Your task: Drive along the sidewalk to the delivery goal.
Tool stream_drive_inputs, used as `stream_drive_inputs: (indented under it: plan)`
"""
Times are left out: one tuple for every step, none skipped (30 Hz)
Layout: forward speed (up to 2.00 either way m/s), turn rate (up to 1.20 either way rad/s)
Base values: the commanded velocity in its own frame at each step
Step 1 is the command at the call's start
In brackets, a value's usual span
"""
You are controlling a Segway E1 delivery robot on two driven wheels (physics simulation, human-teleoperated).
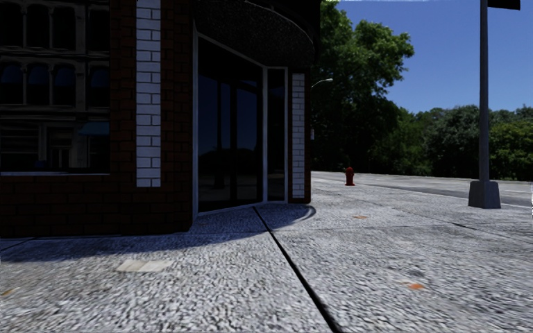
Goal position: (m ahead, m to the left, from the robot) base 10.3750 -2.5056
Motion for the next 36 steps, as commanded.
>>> stream_drive_inputs:
  plan:
    - [1.44, -0.19]
    - [1.44, -0.07]
    - [1.44, -0.04]
    - [1.44, -0.04]
    - [1.44, -0.11]
    - [1.44, -0.37]
    - [1.44, -0.60]
    - [1.44, -1.02]
    - [1.44, -1.20]
    - [1.44, -1.20]
    - [1.44, -1.20]
    - [1.44, -1.20]
    - [1.44, -0.80]
    - [1.44, -0.23]
    - [1.44, -0.08]
    - [1.44, -0.04]
    - [1.44, -0.03]
    - [1.44, -0.03]
    - [1.44, -0.03]
    - [1.44, -0.03]
    - [1.44, -0.11]
    - [1.44, -0.35]
    - [1.44, -0.81]
    - [1.44, -0.93]
    - [1.44, -0.96]
    - [1.44, -0.48]
    - [1.44, -0.08]
    - [1.44, -0.06]
    - [1.44, -0.03]
    - [1.44, -0.02]
    - [1.44, -0.01]
    - [1.44, -0.76]
    - [1.44, -0.88]
    - [1.44, -0.95]
    - [1.44, -0.49]
    - [1.44, -0.02]
